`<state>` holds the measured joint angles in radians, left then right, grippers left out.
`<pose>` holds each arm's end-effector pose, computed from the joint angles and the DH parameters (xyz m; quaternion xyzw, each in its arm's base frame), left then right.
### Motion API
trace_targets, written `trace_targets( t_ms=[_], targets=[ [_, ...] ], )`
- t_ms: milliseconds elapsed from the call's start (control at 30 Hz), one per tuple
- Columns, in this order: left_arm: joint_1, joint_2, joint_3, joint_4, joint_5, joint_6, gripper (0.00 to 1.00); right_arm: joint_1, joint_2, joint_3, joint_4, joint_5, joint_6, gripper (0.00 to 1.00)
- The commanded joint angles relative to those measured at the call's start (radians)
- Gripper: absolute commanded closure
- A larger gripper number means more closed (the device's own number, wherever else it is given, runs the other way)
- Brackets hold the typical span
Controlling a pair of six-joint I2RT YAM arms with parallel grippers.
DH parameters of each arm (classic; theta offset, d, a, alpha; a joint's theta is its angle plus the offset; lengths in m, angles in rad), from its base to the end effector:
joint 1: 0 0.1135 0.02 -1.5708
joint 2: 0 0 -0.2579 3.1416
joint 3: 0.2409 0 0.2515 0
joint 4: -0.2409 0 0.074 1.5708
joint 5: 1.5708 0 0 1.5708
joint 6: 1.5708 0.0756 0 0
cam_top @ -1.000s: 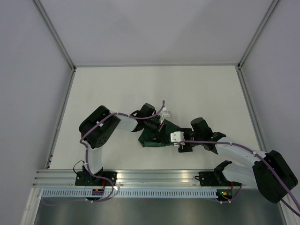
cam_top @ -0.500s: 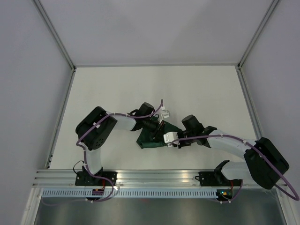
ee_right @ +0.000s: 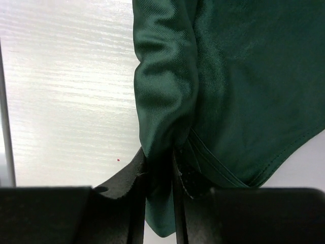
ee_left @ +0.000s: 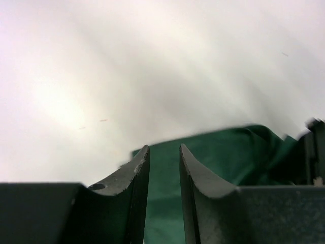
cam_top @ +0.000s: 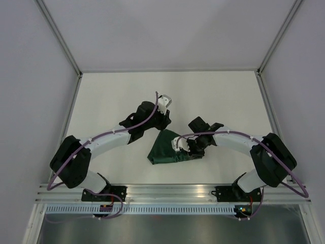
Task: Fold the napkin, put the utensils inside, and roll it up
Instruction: Roll the napkin with the utensil
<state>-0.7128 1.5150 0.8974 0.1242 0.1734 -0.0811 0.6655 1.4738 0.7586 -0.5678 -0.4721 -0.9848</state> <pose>0.2716 -0.2520 0.2082 0.3079 0.7990 -0.2661 0.4426 0.1824 0.1869 0.1198 -0.7296 0.6282 0.2063 0.1744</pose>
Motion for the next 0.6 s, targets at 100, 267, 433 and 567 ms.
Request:
trace_targets(
  t_ms=[100, 267, 433, 567],
  targets=[
    [0.0, -0.197, -0.098, -0.026, -0.4, -0.086, 0.66, 0.005, 0.16, 0.083, -0.185, -0.048, 0.083, 0.89],
    [-0.013, -0.38, -0.227, 0.089, -0.468, -0.062, 0.65, 0.006, 0.318, 0.191, -0.242, -0.068, 0.106, 0.89],
    [-0.105, -0.477, -0.291, 0.144, -0.515, 0.069, 0.64, 0.002, 0.466, 0.31, -0.297, -0.086, 0.141, 0.89],
    [-0.288, -0.472, -0.313, 0.211, -0.624, 0.252, 0.62, -0.018, 0.578, 0.442, -0.366, -0.118, 0.126, 0.89]
  ],
)
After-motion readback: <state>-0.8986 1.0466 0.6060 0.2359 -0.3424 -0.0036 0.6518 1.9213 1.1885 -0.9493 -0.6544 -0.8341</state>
